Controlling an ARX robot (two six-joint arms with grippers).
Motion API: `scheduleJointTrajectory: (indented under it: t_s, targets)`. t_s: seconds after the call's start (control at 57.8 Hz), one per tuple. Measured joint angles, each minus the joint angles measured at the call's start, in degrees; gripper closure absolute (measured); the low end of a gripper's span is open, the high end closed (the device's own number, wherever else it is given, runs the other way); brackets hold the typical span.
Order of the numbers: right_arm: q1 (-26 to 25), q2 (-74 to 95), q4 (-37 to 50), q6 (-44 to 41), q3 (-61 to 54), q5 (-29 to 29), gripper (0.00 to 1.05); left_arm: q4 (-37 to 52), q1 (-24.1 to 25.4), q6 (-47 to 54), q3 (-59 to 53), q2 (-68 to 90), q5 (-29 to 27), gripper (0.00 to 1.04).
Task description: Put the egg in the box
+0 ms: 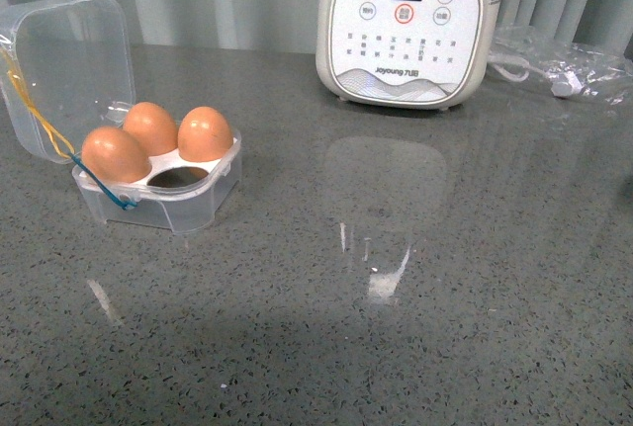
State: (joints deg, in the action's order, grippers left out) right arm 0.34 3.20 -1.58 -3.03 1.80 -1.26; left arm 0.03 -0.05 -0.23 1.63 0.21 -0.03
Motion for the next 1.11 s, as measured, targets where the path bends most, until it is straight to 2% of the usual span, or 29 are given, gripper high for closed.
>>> scheduleJointTrajectory:
  t_s: [0.19, 0.329, 0.468, 0.606, 0.71, 0.9, 1.108]
  targets:
    - [-6.64, 8.59, 10.91, -0.66, 3.08, -6.95, 0.07, 0.00, 0.00, 0.00, 0.00, 0.00, 0.00, 0.07]
    - [-13.31, 22.12, 21.68, -0.57, 6.64, -13.25, 0.07, 0.00, 0.00, 0.00, 0.00, 0.00, 0.00, 0.07]
    - [-16.74, 37.44, 28.26, 0.50, 13.29, -16.20, 0.07, 0.00, 0.00, 0.00, 0.00, 0.00, 0.00, 0.07]
    - [-16.87, 49.81, 28.41, 1.79, 19.96, -17.09, 0.07, 0.00, 0.00, 0.00, 0.00, 0.00, 0.00, 0.07]
    - [-16.15, 56.22, 24.92, 2.45, 25.16, -17.29, 0.07, 0.00, 0.00, 0.00, 0.00, 0.00, 0.00, 0.07]
    - [-14.16, 62.01, 20.74, 2.73, 31.17, -17.22, 0.07, 0.00, 0.00, 0.00, 0.00, 0.00, 0.00, 0.07]
    - [-13.25, 67.23, 17.90, 1.75, 35.23, -14.14, 0.07, 0.00, 0.00, 0.00, 0.00, 0.00, 0.00, 0.07]
